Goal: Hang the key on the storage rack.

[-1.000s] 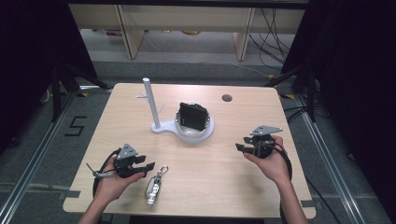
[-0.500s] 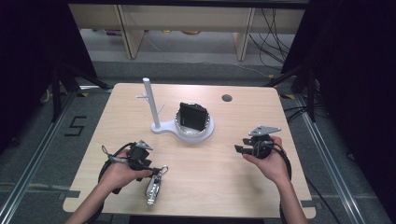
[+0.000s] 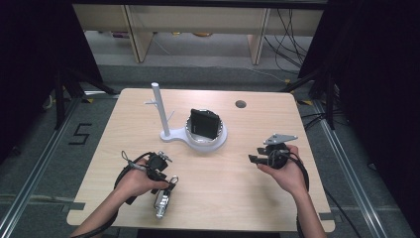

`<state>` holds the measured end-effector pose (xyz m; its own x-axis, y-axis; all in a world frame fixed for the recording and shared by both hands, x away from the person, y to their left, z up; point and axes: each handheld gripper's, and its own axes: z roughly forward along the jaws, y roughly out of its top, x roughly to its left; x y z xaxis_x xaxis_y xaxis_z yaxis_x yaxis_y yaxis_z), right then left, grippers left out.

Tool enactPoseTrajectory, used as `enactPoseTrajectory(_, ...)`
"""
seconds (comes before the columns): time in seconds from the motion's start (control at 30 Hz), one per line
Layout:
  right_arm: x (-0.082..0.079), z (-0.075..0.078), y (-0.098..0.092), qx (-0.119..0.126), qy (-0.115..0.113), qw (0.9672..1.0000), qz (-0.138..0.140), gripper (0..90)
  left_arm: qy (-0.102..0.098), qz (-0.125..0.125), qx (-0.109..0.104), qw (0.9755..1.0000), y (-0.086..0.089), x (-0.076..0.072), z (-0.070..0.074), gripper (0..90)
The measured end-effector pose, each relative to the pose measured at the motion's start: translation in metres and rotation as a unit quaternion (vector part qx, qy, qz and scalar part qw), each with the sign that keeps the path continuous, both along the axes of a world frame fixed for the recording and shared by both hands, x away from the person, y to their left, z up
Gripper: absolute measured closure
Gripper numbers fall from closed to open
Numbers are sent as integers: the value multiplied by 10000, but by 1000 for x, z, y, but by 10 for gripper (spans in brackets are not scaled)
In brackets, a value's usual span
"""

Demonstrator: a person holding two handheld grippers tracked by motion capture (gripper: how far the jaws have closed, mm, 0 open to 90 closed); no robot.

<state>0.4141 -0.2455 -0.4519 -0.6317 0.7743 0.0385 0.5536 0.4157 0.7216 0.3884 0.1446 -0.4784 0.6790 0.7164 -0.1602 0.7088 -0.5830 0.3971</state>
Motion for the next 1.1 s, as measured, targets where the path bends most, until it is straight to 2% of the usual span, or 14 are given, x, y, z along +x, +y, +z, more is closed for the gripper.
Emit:
enactPoseTrajectory(0.1, 0, 0, 1, -1, 59, 10000, 27, 518, 56, -29, 81, 9999, -2, 2, -2, 485)
enactPoseTrajectory(0.13, 1, -1, 1, -61, -40, 9999, 94, 517, 87, -28, 89, 9999, -3, 2, -3, 492)
enactPoseTrajectory(0.23, 0, -2, 2, -22, 46, 10000, 77, 516, 110, -129, 203, 9997, -5, 4, -5, 504)
enactPoseTrajectory(0.27, 0, -2, 2, -21, 38, 10000, 74, 516, 144, -237, 324, 9991, -5, 5, -5, 513)
enactPoseTrajectory(0.33, 1, -2, 2, 8, -65, 9999, 124, 518, 91, -284, 408, 9987, -6, 5, -5, 539)
enactPoseTrajectory(0.43, 0, -1, 2, 17, -43, 10000, 62, 518, 10, -363, 538, 9979, -6, 5, -5, 583)
enactPoseTrajectory(0.53, 0, -1, 2, -5, -2, 10000, 26, 518, -177, -505, 760, 9957, -7, 4, -4, 688)
enactPoseTrajectory(0.7, 0, -1, 3, 5, 46, 10000, 64, 517, -319, -612, 707, 9951, -6, 1, -5, 719)
enactPoseTrajectory(0.77, 0, -1, 3, 9, 48, 10000, 65, 517, -348, -557, 606, 9960, -5, -1, -6, 729)
enactPoseTrajectory(0.9, 0, -2, 3, -8, 53, 10000, 54, 516, -485, -682, 595, 9947, -2, -3, -7, 746)
enactPoseTrajectory(0.93, -2, -2, 5, 42, 159, 9999, -33, 516, -507, -704, 613, 9943, -2, -3, -7, 748)
enactPoseTrajectory(0.97, 0, -3, 4, -24, 49, 10000, 49, 516, -518, -707, 601, 9943, -2, -3, -7, 750)
enactPoseTrajectory(1.07, -1, -3, 5, 14, 108, 9999, 21, 515, -562, -711, 615, 9940, -3, -5, -7, 751)
enactPoseTrajectory(1.1, 0, -4, 5, -7, 40, 10000, 46, 515, -562, -716, 619, 9939, -3, -5, -6, 753)
